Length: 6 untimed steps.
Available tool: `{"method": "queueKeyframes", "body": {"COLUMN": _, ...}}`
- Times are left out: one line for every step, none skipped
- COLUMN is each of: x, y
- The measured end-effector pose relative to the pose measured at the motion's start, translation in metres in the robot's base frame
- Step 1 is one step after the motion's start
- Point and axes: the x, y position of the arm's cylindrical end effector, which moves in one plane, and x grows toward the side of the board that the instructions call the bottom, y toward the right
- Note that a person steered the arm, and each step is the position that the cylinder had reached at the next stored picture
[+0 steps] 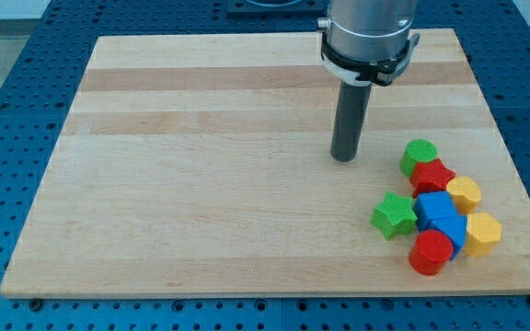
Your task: Point your arm at the top of the green circle
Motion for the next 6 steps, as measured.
{"method": "queueKeyframes", "body": {"x": 0.000, "y": 0.000}}
{"method": "queueKeyframes", "body": {"x": 0.000, "y": 0.000}}
{"method": "queueKeyframes", "body": {"x": -0.029, "y": 0.026}}
{"method": "queueKeyframes", "body": {"x": -0.033, "y": 0.031}}
{"method": "queueKeyframes", "body": {"x": -0.043, "y": 0.060}}
{"method": "queueKeyframes", "body": {"x": -0.040, "y": 0.116}}
